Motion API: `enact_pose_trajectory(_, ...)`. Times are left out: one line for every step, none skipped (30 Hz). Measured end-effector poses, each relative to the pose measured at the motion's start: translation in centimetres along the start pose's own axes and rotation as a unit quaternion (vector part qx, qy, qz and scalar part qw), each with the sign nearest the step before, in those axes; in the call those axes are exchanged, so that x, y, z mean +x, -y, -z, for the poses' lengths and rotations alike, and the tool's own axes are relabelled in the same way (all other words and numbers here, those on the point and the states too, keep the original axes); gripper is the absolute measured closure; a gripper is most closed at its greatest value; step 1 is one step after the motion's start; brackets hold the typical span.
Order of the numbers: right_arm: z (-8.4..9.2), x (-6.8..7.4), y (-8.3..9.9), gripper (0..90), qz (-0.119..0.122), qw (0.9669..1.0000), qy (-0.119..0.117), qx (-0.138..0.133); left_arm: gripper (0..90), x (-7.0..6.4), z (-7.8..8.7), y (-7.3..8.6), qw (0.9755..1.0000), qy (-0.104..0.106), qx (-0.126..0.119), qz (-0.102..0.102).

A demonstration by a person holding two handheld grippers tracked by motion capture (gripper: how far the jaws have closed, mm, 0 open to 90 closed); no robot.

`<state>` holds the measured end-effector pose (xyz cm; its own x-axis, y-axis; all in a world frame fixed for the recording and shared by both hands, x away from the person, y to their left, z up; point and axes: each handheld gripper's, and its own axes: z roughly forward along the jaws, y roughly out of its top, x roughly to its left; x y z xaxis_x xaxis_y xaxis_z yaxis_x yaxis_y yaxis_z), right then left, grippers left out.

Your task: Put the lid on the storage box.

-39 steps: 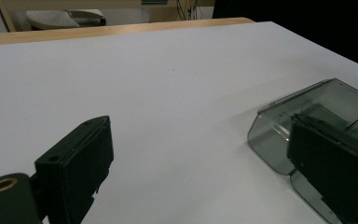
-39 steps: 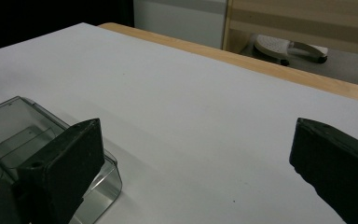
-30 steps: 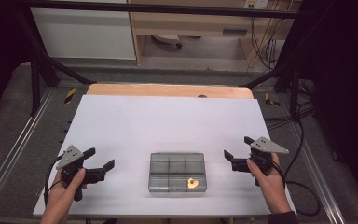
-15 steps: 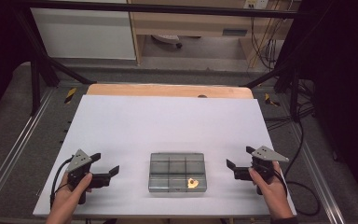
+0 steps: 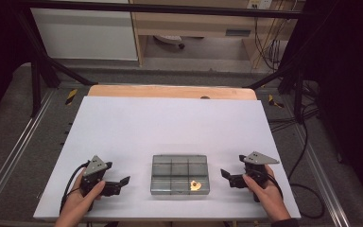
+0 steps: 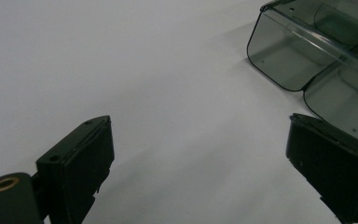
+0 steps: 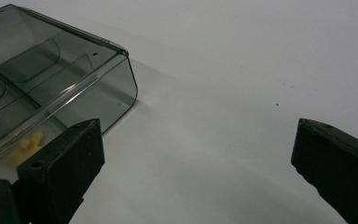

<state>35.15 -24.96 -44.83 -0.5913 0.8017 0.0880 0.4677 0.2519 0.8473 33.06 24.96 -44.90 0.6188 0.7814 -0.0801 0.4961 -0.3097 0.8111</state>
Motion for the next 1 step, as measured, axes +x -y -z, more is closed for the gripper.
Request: enact_pose_trajectory(-0.13,0.08,-0.02,2.8,0.001,1.0,0.0,0.002,8.3,0.03,-0.08,-0.07,1.0,-0.004,0.002,-0.001)
